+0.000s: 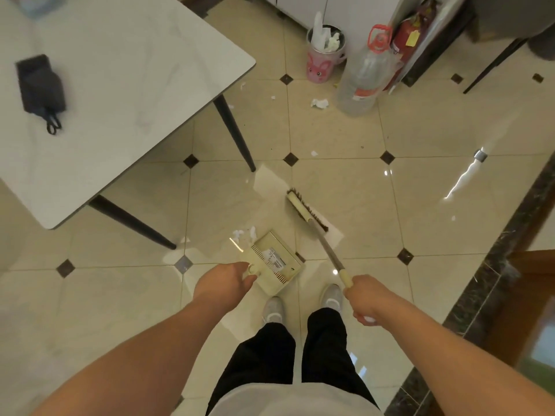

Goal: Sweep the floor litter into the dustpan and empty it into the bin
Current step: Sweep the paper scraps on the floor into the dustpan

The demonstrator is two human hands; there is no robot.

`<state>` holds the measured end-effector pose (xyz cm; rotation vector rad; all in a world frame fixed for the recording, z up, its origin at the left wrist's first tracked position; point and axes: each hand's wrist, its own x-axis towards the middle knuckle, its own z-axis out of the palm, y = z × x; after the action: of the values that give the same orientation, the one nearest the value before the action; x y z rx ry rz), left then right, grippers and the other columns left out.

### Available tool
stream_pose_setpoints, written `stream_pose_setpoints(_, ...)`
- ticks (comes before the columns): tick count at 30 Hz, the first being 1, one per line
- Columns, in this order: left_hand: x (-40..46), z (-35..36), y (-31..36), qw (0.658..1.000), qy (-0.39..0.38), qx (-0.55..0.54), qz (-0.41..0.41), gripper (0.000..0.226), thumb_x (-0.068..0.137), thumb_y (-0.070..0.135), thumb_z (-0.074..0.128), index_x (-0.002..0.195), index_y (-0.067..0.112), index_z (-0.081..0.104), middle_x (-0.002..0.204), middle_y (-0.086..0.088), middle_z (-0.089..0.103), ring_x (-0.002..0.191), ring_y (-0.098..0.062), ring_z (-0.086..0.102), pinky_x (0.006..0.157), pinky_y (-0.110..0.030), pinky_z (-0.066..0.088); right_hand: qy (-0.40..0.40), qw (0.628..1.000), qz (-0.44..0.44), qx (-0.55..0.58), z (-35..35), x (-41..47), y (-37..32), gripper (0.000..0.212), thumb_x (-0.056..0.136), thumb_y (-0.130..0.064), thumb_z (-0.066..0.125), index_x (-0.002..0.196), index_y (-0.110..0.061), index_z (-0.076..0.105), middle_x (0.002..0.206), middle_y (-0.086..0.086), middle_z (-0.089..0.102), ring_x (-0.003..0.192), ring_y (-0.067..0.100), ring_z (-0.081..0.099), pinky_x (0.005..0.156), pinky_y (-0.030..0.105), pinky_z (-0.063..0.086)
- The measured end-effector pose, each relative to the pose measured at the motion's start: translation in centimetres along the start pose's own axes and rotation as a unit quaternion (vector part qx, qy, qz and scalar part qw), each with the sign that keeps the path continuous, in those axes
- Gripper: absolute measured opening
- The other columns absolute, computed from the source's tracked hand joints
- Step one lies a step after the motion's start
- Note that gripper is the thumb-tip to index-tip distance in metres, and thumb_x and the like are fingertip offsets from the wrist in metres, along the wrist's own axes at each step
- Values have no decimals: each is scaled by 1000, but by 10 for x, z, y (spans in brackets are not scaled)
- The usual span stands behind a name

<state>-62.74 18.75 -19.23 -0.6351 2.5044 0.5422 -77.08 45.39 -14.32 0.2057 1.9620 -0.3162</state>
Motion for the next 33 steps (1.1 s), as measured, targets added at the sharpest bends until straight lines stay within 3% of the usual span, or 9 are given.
stream_pose_setpoints(3,-6,5,-5,1000,1,-2,8,36,98,59,42,109,32,64,88,6,69,83,-19,63,65,-33,51,-46,993,75,74,1,-15,4,19,97,-3,51,106,0,68,75,13,56,59,20,53,48,26,38)
stream_pose_setpoints(9,-40,-2,-26,999,18,-29,-19,36,98,62,41,112,37,63,82,8,67,75,-15,63,56,-29,48,7,990,4,139,-30,-54,-3,20,101,-13,52,85,-23,60,72,9,55,52,12,45,44,20,35)
stream_pose_setpoints(15,-88,-21,-60,993,50,-60,-85,36,97,66,41,106,40,64,70,8,63,65,-13,62,51,-29,48,34,996,-54,61,-32,-5,-67,10,96,-3,49,101,1,57,67,13,52,47,21,49,46,27,37)
stream_pose_setpoints(18,-110,-28,-72,988,65,-64,-124,33,97,63,45,103,38,66,71,6,66,66,-14,63,55,-34,51,28,997,-62,30,-25,21,-95,12,90,6,54,99,-1,51,71,14,55,54,22,55,50,31,49)
stream_pose_setpoints(21,-122,-23,-88,980,73,-76,-170,32,96,61,47,91,34,64,67,4,64,62,-15,61,55,-35,52,26,996,-80,-33,-6,33,-115,11,92,5,52,87,-4,48,72,11,52,56,20,53,49,30,48)
stream_pose_setpoints(24,-124,-13,-105,972,93,-84,-200,34,96,59,50,80,30,57,62,3,60,59,-17,59,50,-31,45,-6,992,-85,-92,20,33,-118,26,96,1,47,73,-12,43,72,6,47,56,15,48,48,25,45)
stream_pose_setpoints(27,-116,-1,-122,971,73,-98,-206,28,94,58,54,81,34,57,64,6,61,61,-16,59,49,-28,41,-27,986,-88,-142,45,28,-104,7,96,-2,45,94,-7,50,70,5,48,54,14,48,46,24,45)
stream_pose_setpoints(30,-103,9,-129,974,55,-90,-200,18,94,59,56,88,42,58,69,10,62,66,-14,59,53,-29,45,-55,982,-77,-161,64,16,-84,26,95,-2,41,115,-4,57,71,6,49,54,16,48,45,25,43)
stream_pose_setpoints(33,-94,9,-133,972,50,-96,-208,29,96,59,51,75,39,54,66,8,61,62,-11,58,52,-29,47,-97,994,15,-45,64,3,-70,40,93,3,42,129,2,58,71,10,50,51,15,43,42,18,32)
